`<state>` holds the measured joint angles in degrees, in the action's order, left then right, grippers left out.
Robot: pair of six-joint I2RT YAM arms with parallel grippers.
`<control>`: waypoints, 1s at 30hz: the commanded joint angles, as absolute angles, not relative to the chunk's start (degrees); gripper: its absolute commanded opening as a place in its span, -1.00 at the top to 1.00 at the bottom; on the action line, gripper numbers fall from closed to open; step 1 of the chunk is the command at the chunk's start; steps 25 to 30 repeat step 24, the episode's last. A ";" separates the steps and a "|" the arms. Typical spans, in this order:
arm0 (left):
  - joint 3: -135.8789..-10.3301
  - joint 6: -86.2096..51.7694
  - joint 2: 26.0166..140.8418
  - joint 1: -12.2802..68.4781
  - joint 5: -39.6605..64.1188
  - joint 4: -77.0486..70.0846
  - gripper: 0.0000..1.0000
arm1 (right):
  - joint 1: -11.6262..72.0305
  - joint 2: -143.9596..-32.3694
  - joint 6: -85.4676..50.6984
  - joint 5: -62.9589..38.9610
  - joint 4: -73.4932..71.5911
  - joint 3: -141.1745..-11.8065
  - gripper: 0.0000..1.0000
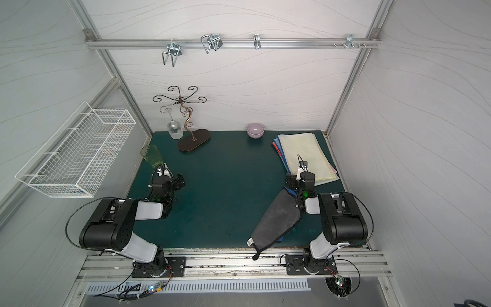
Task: Wipe the document bag
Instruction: Reset both arms
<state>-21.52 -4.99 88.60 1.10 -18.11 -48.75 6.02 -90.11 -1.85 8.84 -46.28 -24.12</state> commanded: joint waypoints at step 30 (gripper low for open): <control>-23.29 -4.44 89.09 0.75 -18.50 -49.57 -0.99 | 6.04 -90.53 -0.88 9.22 -47.54 -24.78 -0.98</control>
